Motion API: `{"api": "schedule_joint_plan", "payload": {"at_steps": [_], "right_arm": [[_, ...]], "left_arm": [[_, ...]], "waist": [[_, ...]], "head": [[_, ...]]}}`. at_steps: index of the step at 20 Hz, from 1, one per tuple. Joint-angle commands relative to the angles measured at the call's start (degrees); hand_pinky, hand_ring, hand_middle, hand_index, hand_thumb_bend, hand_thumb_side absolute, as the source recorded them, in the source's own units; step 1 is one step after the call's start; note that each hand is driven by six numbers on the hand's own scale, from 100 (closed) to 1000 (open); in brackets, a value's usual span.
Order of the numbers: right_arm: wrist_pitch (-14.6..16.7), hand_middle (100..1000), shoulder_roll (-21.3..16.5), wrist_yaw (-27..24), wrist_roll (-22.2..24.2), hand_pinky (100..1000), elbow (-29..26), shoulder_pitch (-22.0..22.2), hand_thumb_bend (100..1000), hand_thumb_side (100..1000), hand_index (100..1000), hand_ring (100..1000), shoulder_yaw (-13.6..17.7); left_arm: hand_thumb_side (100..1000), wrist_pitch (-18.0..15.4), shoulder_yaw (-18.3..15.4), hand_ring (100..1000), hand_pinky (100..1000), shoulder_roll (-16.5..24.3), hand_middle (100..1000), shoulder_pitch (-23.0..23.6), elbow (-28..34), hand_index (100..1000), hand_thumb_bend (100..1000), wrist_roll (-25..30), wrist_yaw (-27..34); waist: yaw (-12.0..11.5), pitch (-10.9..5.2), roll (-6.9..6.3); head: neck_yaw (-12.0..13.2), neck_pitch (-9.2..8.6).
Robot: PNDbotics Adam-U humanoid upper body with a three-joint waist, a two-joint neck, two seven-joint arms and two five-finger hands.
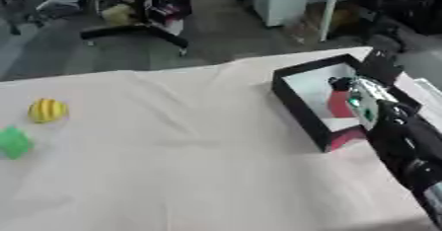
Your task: Pick up the objects with one hand, pass them to the other hand, and then place them into the box on the other side of the table.
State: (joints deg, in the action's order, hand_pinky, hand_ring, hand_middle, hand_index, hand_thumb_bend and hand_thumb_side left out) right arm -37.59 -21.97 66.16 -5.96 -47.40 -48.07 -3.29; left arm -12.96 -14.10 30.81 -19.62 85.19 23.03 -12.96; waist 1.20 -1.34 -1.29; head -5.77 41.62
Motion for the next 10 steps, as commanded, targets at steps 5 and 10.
{"api": "schedule_joint_plan", "payload": {"at_steps": [5, 10], "right_arm": [[11.12, 816, 2.06, 12.29, 7.0, 674, -30.92, 7.15, 366, 334, 996, 929, -4.27], [19.71, 774, 11.46, 18.44, 7.26, 646, -47.98, 15.4, 242, 291, 954, 905, -9.72]], "left_arm": [[435, 0.25, -1.37, 757, 819, 5.35, 762, -1.68, -5.17, 870, 1000, -3.13, -11.5], [379, -3.68, 3.05, 766, 830, 11.46, 759, -5.93, -18.67, 882, 917, -6.44, -21.86]], "waist": [[1.02, -0.2, -0.06], [2.43, -0.15, -0.57]], "head": [[10.61, 1.58], [18.5, 2.47]]}}
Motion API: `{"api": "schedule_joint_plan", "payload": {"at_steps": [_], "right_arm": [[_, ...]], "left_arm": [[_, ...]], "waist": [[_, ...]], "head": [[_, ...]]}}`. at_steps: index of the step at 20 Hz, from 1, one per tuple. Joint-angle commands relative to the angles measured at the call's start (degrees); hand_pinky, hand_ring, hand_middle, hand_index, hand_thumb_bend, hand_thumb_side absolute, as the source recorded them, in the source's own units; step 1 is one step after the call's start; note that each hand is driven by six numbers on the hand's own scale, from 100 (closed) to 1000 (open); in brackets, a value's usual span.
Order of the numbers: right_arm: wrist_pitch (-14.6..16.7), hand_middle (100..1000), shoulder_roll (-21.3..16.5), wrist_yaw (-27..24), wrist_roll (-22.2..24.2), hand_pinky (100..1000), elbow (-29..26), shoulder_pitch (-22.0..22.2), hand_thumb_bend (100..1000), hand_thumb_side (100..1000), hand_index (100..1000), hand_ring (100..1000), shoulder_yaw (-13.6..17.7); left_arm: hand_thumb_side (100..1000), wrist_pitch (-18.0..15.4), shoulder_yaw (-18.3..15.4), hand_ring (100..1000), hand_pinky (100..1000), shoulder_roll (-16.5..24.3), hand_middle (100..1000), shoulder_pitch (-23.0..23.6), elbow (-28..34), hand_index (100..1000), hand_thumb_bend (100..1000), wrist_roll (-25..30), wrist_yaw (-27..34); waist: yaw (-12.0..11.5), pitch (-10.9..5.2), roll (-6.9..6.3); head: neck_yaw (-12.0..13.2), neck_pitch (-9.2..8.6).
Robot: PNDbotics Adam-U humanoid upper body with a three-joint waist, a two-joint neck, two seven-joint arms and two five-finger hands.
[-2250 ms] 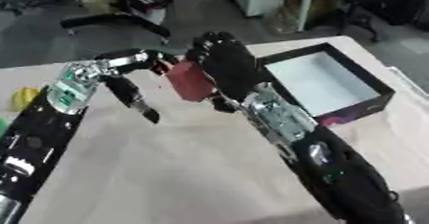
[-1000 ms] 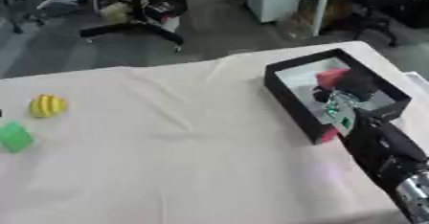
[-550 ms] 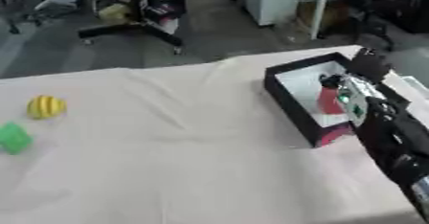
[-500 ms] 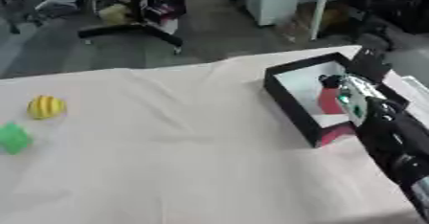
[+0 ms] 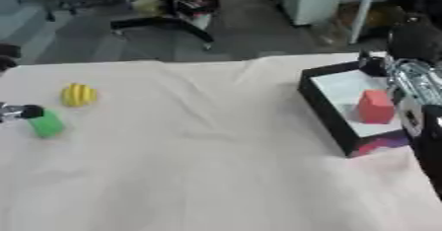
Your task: Pick up the objects with one hand, pass them to the other hand, and then place them into the box on the other side of the table.
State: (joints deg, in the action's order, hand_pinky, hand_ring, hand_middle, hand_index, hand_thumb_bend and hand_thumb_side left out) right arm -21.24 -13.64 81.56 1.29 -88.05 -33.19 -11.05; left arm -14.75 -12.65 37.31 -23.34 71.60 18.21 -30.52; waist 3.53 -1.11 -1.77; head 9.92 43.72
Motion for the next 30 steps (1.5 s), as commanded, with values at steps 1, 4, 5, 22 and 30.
{"api": "schedule_joint_plan", "payload": {"at_steps": [1, 4, 5, 22, 30], "right_arm": [[4.67, 766, 4.95, 3.95, -0.38, 633, -8.95, 1.75, 211, 296, 947, 902, -3.14], [6.55, 745, 8.78, 3.61, -2.29, 589, -11.04, 4.99, 127, 321, 950, 893, -5.87], [6.72, 729, 9.7, 2.72, -3.08, 558, -11.12, 5.91, 100, 347, 954, 888, -6.69], [6.1, 710, 11.62, -4.73, -6.74, 528, -8.97, 7.57, 100, 397, 962, 888, -9.83], [5.72, 706, 12.02, -5.36, -6.94, 524, -9.29, 7.01, 100, 404, 961, 887, -9.87]], "left_arm": [[371, -2.85, 2.81, 766, 831, 6.22, 758, -3.46, -8.12, 884, 902, -2.3, -6.69], [335, -6.24, 6.4, 767, 835, 8.6, 752, -7.6, -17.62, 885, 867, -4.0, -13.57], [305, -7.1, 7.57, 767, 838, 8.97, 754, -9.0, -21.04, 889, 838, -3.81, -15.77], [331, 8.78, 4.84, 651, 745, 1.02, 656, -19.39, -44.6, 775, 838, -16.17, -19.43], [315, 13.74, 5.09, 644, 738, -0.53, 653, -21.37, -49.32, 769, 752, -27.05, -16.11]], "waist": [[0.4, -0.35, -0.15], [1.01, -0.3, -0.23], [1.13, -0.28, -0.24], [1.63, 0.25, 0.57], [2.76, 1.43, 1.32]], "head": [[4.08, 0.39], [6.14, 0.4], [6.14, 0.4], [5.92, 0.32], [6.29, -1.0]]}}
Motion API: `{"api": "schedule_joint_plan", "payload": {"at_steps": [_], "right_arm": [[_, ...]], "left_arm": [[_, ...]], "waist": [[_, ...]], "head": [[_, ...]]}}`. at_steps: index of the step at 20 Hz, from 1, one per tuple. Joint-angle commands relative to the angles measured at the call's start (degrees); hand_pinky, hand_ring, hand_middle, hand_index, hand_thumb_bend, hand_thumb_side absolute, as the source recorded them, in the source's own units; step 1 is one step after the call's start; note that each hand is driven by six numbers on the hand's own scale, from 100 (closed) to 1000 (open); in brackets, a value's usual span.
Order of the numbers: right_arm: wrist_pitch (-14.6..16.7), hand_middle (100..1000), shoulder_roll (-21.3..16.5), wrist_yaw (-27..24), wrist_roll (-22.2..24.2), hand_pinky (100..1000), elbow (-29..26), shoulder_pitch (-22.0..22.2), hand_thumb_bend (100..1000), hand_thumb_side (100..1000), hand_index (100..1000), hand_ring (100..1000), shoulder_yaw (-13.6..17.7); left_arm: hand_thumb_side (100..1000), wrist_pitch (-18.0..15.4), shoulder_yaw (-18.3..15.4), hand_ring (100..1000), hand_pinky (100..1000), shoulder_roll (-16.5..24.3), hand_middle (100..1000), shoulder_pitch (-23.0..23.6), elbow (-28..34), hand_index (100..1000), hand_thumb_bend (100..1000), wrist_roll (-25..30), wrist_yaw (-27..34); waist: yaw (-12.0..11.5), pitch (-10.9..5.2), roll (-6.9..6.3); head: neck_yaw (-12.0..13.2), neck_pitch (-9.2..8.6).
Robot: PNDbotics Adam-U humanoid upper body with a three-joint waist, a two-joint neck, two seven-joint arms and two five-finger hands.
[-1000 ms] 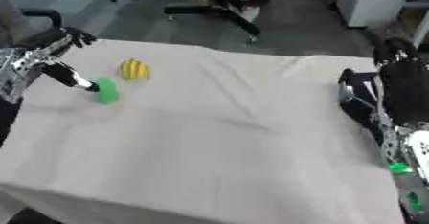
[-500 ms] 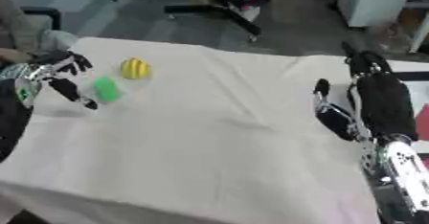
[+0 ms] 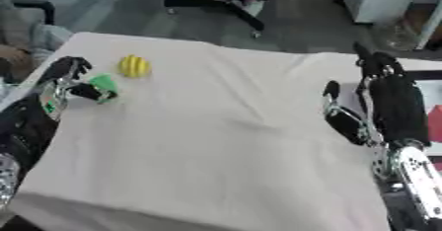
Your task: Pick up the objects with one hand, pass them to the other hand, and then place them into the box on the other side of the table.
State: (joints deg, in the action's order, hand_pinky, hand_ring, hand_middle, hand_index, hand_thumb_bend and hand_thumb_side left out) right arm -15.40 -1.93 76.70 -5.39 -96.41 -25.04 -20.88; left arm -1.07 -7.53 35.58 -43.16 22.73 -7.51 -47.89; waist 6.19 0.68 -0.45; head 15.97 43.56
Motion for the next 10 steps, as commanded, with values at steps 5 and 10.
{"api": "schedule_joint_plan", "payload": {"at_steps": [5, 10], "right_arm": [[-0.33, 706, 0.45, -0.82, -0.26, 524, -1.05, -1.4, 100, 410, 960, 887, -0.06], [-0.54, 705, 0.48, -0.78, -0.26, 526, -1.08, -1.37, 100, 413, 953, 887, 0.03]], "left_arm": [[254, -2.02, 0.32, 587, 702, 0.5, 579, -2.12, -1.58, 689, 612, 1.66, 3.71], [100, -1.8, -0.5, 276, 438, -0.32, 238, -2.34, 0.08, 373, 120, 2.28, 6.63]], "waist": [[0.59, 0.09, 0.37], [0.72, 0.11, 0.54]], "head": [[0.5, -1.22], [0.44, -1.32]]}}
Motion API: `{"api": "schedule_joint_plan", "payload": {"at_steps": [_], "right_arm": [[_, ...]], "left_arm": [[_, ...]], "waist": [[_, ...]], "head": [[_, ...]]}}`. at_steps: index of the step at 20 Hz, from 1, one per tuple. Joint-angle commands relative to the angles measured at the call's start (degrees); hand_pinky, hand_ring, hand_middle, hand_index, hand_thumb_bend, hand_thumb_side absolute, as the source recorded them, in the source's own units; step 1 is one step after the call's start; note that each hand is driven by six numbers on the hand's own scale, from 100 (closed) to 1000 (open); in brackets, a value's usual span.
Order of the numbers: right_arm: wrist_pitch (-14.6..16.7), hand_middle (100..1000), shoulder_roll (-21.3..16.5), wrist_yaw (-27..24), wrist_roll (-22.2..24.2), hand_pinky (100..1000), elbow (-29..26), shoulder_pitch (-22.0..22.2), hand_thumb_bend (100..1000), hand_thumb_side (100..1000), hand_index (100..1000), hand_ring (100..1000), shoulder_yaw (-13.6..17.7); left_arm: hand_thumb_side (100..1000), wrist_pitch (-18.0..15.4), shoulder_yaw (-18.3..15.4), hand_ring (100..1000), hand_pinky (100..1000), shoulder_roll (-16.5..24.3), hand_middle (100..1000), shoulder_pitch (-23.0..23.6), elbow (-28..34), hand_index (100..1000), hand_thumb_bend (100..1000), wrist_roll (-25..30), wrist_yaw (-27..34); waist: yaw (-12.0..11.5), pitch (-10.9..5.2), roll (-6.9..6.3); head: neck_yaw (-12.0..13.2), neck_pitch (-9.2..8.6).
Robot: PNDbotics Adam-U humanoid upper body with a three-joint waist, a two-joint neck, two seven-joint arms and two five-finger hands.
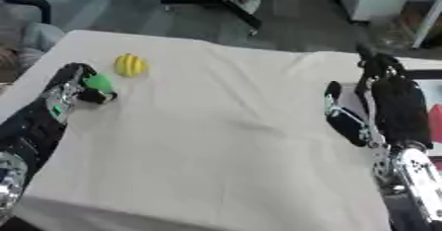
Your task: Pick up the objects with one hand, pass them to the other hand, and then place them into the box on the other side of the table.
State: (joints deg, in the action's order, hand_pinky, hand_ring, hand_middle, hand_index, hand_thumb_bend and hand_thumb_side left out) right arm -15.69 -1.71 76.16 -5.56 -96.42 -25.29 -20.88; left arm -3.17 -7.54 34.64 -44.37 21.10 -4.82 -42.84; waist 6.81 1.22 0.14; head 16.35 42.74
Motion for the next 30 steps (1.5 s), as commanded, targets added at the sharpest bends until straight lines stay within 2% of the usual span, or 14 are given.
{"api": "schedule_joint_plan", "payload": {"at_steps": [1, 2, 4, 9, 10, 14, 17, 21, 22, 25, 30], "right_arm": [[-0.27, 705, 0.28, -0.19, -0.06, 527, -1.02, -1.14, 100, 413, 953, 887, 0.03], [-0.25, 706, 0.29, -0.11, -0.02, 528, -1.02, -1.19, 100, 412, 952, 887, -0.01], [-0.04, 710, 0.31, 0.12, 0.21, 536, -0.97, -1.41, 100, 410, 950, 888, -0.25], [2.19, 742, 0.58, 0.88, 3.89, 593, 0.28, -4.19, 100, 397, 939, 891, -2.97], [2.94, 752, 0.55, 1.07, 5.21, 620, 0.76, -5.22, 100, 394, 934, 891, -3.86], [7.36, 819, 0.23, 4.5, 11.87, 847, 2.75, -9.69, 100, 342, 905, 895, -7.17], [9.9, 829, 0.37, 6.65, 15.41, 885, 3.32, -11.73, 100, 333, 906, 895, -8.4], [10.52, 829, 0.41, 7.3, 16.49, 885, 3.12, -12.08, 100, 333, 906, 895, -8.5], [10.66, 934, 0.44, 7.45, 16.68, 1000, 3.26, -12.28, 418, 303, 977, 934, -8.69], [12.47, 974, 0.98, 9.44, 18.2, 1000, 5.57, -14.9, 458, 288, 988, 953, -11.33], [13.12, 1000, 1.08, 14.03, 18.99, 1000, 8.49, -15.93, 519, 291, 999, 982, -12.19]], "left_arm": [[100, 0.37, -0.64, 175, 336, 0.55, 149, -1.32, 3.06, 292, 113, -1.23, 2.38], [100, 0.0, -0.61, 124, 288, 0.53, 104, -1.63, 4.89, 252, 125, -1.76, 3.02], [100, -1.81, 0.15, 100, 232, 0.56, 100, -2.27, 8.83, 203, 102, -0.76, 3.48], [100, -10.03, 5.7, 100, 238, -0.81, 100, -4.53, 21.61, 201, 108, 8.79, 5.34], [100, -11.47, 7.48, 100, 243, -1.75, 100, -5.2, 23.63, 202, 114, 10.69, 7.11], [100, -14.77, 15.19, 100, 254, -6.5, 100, -7.73, 28.1, 205, 126, 17.57, 17.03], [100, -15.04, 19.48, 100, 255, -9.28, 100, -8.85, 29.76, 206, 127, 21.62, 23.43], [100, -13.99, 20.6, 100, 255, -9.51, 100, -9.04, 30.88, 206, 127, 23.12, 26.1], [100, -13.97, 20.85, 100, 261, -9.69, 100, -9.2, 31.2, 204, 189, 23.34, 26.4], [100, -15.2, 24.0, 100, 264, -12.87, 100, -8.42, 34.51, 206, 197, 25.39, 28.52], [100, -11.53, 25.99, 100, 271, -20.27, 100, -7.68, 37.72, 208, 209, 29.98, 33.12]], "waist": [[0.09, -0.47, -0.05], [0.07, -0.53, -0.08], [0.0, -0.68, -0.17], [-0.35, -1.24, -0.2], [-0.41, -1.39, -0.17], [-0.79, -1.92, -0.04], [-1.0, -2.08, -0.01], [-1.04, -2.1, -0.02], [-0.85, -2.0, 0.15], [0.06, -1.76, 0.46], [-1.18, -2.02, 0.33]], "head": [[0.01, -0.45], [-0.04, -0.34], [-0.4, -0.05], [-3.29, 0.6], [-4.22, 0.68], [-7.98, 0.75], [-9.96, 0.57], [-10.31, 0.53], [-11.29, 0.12], [-13.54, -0.76], [-16.09, -0.9]]}}
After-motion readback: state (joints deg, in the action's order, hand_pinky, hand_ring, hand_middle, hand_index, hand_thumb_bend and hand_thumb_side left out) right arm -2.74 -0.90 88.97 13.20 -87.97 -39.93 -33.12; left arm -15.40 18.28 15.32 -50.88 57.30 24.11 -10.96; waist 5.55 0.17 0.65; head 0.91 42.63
